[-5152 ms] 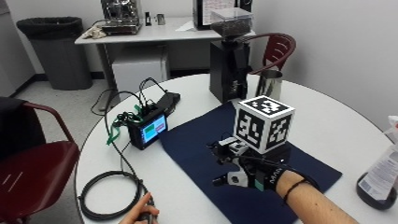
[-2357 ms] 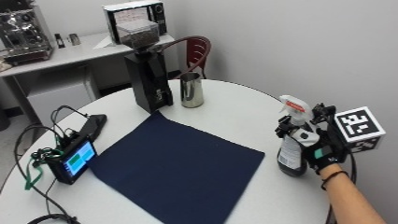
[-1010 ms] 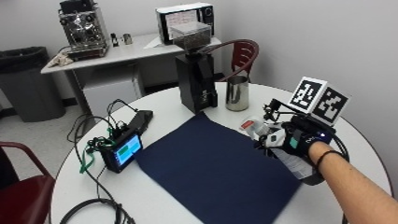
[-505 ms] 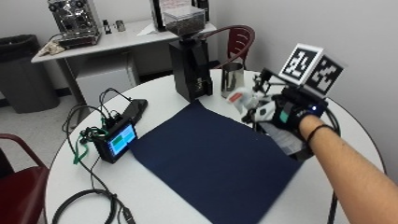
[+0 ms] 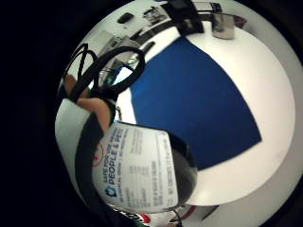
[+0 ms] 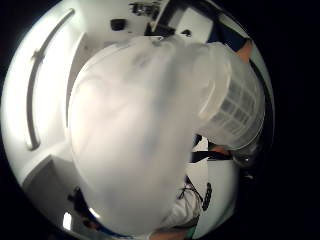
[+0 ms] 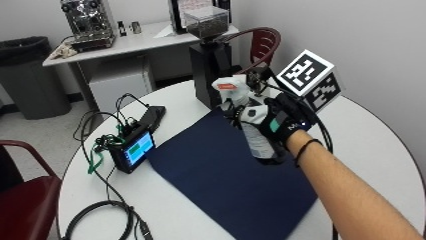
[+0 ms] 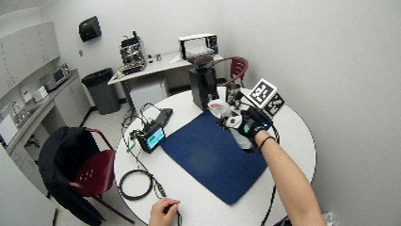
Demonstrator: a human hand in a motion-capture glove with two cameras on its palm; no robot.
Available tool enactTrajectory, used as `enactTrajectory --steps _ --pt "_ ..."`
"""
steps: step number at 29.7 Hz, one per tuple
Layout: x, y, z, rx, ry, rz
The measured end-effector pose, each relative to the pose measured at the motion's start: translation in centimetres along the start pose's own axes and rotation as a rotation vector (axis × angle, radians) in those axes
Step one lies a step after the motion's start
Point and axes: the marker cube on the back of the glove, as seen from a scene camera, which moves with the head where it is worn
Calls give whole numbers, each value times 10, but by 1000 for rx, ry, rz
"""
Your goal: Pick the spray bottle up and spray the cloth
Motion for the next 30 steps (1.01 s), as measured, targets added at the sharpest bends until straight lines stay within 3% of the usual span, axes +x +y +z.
enactTrajectory --steps 12,30 --pt "-24 -9 118 -86 -414 -150" --pt "-7 -4 210 -189 -472 -167"
